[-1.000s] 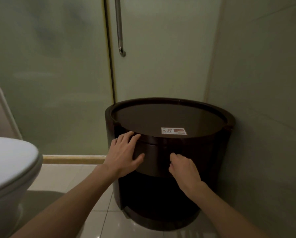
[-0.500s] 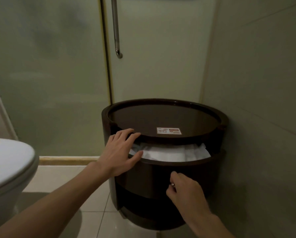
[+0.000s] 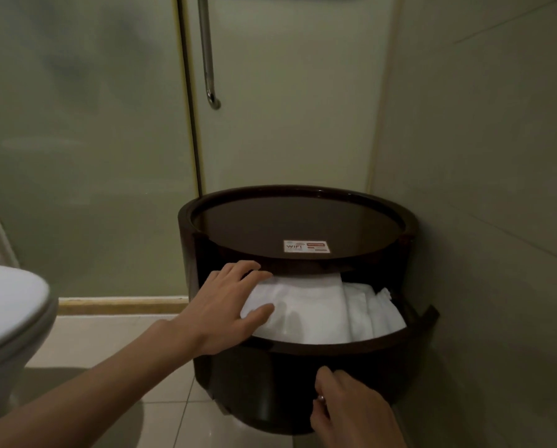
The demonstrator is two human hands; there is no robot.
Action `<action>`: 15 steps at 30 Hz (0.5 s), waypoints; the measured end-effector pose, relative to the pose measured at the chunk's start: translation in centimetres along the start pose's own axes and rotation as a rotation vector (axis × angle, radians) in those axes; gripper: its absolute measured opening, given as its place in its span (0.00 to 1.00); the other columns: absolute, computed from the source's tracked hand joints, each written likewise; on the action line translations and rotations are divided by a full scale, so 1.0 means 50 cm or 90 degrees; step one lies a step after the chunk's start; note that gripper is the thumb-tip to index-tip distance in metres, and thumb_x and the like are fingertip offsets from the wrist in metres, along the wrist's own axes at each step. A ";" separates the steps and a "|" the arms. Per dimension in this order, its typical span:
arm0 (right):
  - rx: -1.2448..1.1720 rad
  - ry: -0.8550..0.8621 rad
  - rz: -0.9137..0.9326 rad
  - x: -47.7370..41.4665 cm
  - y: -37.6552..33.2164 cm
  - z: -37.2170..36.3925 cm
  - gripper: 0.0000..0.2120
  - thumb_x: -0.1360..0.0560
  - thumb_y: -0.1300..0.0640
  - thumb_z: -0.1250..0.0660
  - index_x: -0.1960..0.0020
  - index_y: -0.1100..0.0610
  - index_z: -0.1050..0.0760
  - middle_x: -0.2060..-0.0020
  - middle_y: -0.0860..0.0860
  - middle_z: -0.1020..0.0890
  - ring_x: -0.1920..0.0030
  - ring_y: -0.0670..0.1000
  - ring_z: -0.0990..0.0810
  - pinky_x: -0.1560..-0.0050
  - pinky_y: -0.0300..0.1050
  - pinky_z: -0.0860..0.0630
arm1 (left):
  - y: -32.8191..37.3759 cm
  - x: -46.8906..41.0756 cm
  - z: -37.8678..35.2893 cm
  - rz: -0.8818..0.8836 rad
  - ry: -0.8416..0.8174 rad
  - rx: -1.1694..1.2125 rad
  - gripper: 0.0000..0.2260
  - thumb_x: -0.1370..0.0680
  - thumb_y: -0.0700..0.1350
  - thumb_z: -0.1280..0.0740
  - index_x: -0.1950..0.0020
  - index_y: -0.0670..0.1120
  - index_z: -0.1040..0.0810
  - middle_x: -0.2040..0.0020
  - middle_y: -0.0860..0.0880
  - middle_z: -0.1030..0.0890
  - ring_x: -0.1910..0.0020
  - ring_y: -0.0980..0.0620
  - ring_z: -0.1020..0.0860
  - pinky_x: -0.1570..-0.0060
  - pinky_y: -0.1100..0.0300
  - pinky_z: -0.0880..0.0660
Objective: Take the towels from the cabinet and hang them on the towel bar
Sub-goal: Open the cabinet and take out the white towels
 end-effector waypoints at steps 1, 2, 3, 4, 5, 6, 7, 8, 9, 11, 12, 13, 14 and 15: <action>-0.035 -0.009 0.002 -0.001 -0.009 0.020 0.25 0.42 0.45 0.21 0.58 0.43 0.36 0.68 0.43 0.32 0.69 0.41 0.34 0.73 0.26 0.43 | 0.002 -0.004 0.000 0.013 -0.010 0.015 0.25 0.22 0.63 0.43 0.27 0.58 0.39 0.28 0.57 0.39 0.31 0.58 0.40 0.33 0.59 0.41; -0.056 -0.005 0.019 -0.004 -0.012 0.036 0.18 0.31 0.43 0.28 0.52 0.44 0.36 0.61 0.44 0.28 0.62 0.43 0.30 0.65 0.30 0.31 | 0.002 -0.009 0.000 0.033 -0.023 0.039 0.24 0.23 0.62 0.43 0.28 0.58 0.37 0.30 0.57 0.37 0.33 0.58 0.37 0.35 0.59 0.38; -0.091 -0.079 -0.009 -0.005 -0.015 0.061 0.12 0.26 0.42 0.35 0.50 0.44 0.36 0.56 0.44 0.26 0.57 0.44 0.27 0.54 0.35 0.27 | 0.003 -0.015 0.001 0.056 -0.034 0.070 0.23 0.23 0.62 0.42 0.29 0.57 0.35 0.31 0.57 0.35 0.35 0.58 0.34 0.36 0.60 0.34; -0.125 -0.095 -0.015 -0.010 -0.017 0.091 0.09 0.24 0.41 0.38 0.51 0.44 0.34 0.56 0.42 0.26 0.55 0.42 0.26 0.50 0.36 0.28 | 0.002 -0.022 0.002 0.079 -0.041 0.100 0.22 0.23 0.61 0.41 0.30 0.57 0.33 0.33 0.57 0.34 0.38 0.58 0.31 0.39 0.60 0.31; -0.148 -0.079 -0.015 -0.018 -0.012 0.121 0.08 0.23 0.41 0.39 0.54 0.43 0.33 0.60 0.42 0.25 0.57 0.40 0.25 0.51 0.34 0.28 | 0.001 -0.029 0.002 0.098 -0.046 0.124 0.21 0.23 0.59 0.39 0.32 0.56 0.32 0.35 0.56 0.32 0.41 0.58 0.29 0.41 0.60 0.29; -0.167 -0.039 -0.009 -0.035 -0.002 0.146 0.07 0.23 0.42 0.38 0.56 0.43 0.32 0.64 0.42 0.25 0.61 0.40 0.24 0.56 0.31 0.29 | 0.000 -0.038 0.003 0.116 -0.053 0.137 0.20 0.23 0.58 0.38 0.32 0.54 0.31 0.36 0.54 0.31 0.43 0.57 0.28 0.43 0.60 0.28; -0.182 -0.004 -0.010 -0.055 0.010 0.165 0.06 0.23 0.43 0.38 0.57 0.42 0.31 0.67 0.42 0.24 0.64 0.39 0.24 0.59 0.30 0.30 | -0.003 -0.047 0.003 0.135 -0.066 0.141 0.20 0.22 0.56 0.37 0.32 0.53 0.31 0.36 0.53 0.30 0.45 0.56 0.27 0.44 0.61 0.28; -0.197 0.039 -0.009 -0.083 0.025 0.181 0.03 0.24 0.44 0.36 0.55 0.42 0.28 0.66 0.41 0.23 0.64 0.39 0.23 0.59 0.31 0.30 | -0.006 -0.055 0.002 0.159 -0.091 0.143 0.20 0.22 0.55 0.36 0.31 0.51 0.31 0.36 0.51 0.30 0.45 0.55 0.27 0.46 0.61 0.28; -0.195 0.051 -0.015 -0.113 0.039 0.191 0.03 0.24 0.46 0.35 0.51 0.43 0.25 0.61 0.41 0.21 0.60 0.40 0.23 0.56 0.34 0.28 | -0.008 -0.063 0.001 0.186 -0.123 0.146 0.21 0.22 0.54 0.36 0.31 0.50 0.32 0.36 0.49 0.30 0.46 0.55 0.27 0.47 0.62 0.29; -0.153 -0.020 -0.036 -0.181 0.070 0.184 0.16 0.24 0.47 0.35 0.36 0.47 0.26 0.46 0.46 0.22 0.48 0.44 0.23 0.46 0.41 0.26 | -0.012 -0.078 -0.004 0.236 -0.192 0.161 0.23 0.22 0.54 0.36 0.30 0.48 0.34 0.37 0.48 0.28 0.47 0.54 0.27 0.49 0.61 0.29; -0.126 -0.080 -0.054 -0.214 0.085 0.170 0.21 0.24 0.47 0.35 0.32 0.49 0.30 0.41 0.48 0.24 0.44 0.47 0.24 0.43 0.42 0.26 | -0.013 -0.083 -0.008 0.261 -0.222 0.179 0.23 0.22 0.54 0.36 0.30 0.47 0.35 0.40 0.48 0.27 0.48 0.53 0.26 0.49 0.60 0.28; -0.098 -0.135 -0.069 -0.241 0.099 0.148 0.24 0.24 0.47 0.35 0.30 0.50 0.32 0.38 0.49 0.25 0.42 0.48 0.25 0.42 0.43 0.27 | -0.013 -0.088 -0.012 0.290 -0.250 0.209 0.23 0.22 0.54 0.35 0.30 0.46 0.35 0.44 0.49 0.27 0.49 0.52 0.26 0.49 0.58 0.26; -0.072 -0.179 -0.085 -0.262 0.111 0.128 0.26 0.24 0.45 0.35 0.29 0.51 0.33 0.36 0.50 0.27 0.41 0.50 0.25 0.41 0.44 0.27 | -0.012 -0.092 -0.016 0.325 -0.277 0.244 0.24 0.22 0.54 0.35 0.31 0.46 0.36 0.47 0.50 0.27 0.49 0.51 0.25 0.49 0.57 0.24; -0.051 -0.214 -0.110 -0.277 0.126 0.103 0.27 0.26 0.41 0.35 0.30 0.50 0.33 0.36 0.50 0.27 0.41 0.51 0.26 0.41 0.46 0.27 | -0.011 -0.095 -0.019 0.362 -0.301 0.273 0.24 0.22 0.54 0.35 0.31 0.46 0.36 0.46 0.49 0.27 0.49 0.49 0.24 0.48 0.55 0.22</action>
Point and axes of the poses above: each hand's wrist, its own x-axis away from the middle knuckle, its own z-axis out of the back of the hand, y = z × x, the point moved 3 cm from there along -x, towards the middle knuckle
